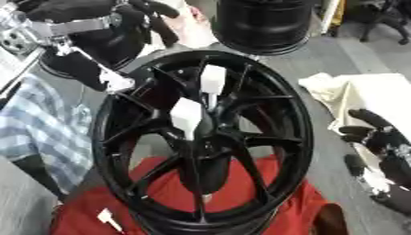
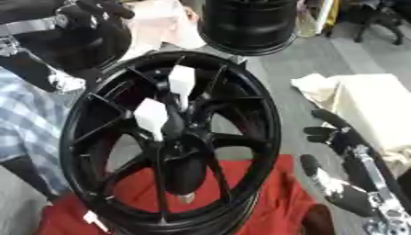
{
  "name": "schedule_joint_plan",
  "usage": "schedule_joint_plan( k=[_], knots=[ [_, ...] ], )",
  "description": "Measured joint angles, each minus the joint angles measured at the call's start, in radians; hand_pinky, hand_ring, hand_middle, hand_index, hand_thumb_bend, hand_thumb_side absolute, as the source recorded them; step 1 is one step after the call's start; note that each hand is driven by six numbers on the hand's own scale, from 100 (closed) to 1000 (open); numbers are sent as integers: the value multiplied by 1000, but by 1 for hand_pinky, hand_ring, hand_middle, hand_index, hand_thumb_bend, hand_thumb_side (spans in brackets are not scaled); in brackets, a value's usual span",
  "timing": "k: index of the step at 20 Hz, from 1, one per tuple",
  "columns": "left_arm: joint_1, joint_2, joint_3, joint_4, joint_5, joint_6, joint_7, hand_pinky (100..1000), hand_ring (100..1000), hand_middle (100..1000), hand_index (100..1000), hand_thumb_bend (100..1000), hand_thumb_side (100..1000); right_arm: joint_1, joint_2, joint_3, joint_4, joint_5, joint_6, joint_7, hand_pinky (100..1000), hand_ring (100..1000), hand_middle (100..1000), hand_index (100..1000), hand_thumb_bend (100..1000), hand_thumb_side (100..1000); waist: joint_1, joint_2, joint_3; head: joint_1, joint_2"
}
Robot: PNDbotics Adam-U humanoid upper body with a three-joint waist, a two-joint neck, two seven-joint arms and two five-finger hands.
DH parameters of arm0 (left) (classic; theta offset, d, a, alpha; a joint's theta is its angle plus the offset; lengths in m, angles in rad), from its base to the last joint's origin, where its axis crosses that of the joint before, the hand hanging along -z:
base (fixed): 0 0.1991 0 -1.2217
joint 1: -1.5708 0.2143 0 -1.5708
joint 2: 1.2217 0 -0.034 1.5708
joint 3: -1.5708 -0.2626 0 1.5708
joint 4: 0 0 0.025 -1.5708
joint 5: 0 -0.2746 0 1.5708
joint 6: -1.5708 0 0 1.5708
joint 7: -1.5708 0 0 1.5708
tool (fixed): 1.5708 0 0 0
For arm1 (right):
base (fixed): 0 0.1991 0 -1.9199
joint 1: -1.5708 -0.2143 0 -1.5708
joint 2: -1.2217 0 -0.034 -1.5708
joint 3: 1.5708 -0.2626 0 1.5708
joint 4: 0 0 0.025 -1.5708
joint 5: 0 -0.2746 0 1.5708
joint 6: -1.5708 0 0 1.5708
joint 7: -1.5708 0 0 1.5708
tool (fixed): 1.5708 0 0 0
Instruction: Pull the pin out of the wheel hub.
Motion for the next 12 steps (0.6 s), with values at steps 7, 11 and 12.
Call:
schedule_joint_plan(
  k=[7, 11, 12],
  knots=[
    [-11, -79, -24, 101, -130, 0, 0, 657, 1000, 752, 906, 229, 531, -6, 0, 5, 0, -7, 3, 5, 758, 790, 899, 949, 369, 482, -1, 0, -10, 0, 3],
    [-11, -101, -40, 130, -185, 0, 0, 663, 1000, 769, 921, 290, 634, -9, 0, 6, 0, -10, 2, 6, 758, 790, 899, 949, 368, 482, -1, 1, -13, 0, 3],
    [-11, -104, -44, 135, -197, 0, 0, 664, 1000, 770, 922, 295, 639, -9, 0, 6, 0, -10, 2, 7, 758, 790, 899, 949, 368, 482, -1, 1, -14, 0, 3]
  ],
)
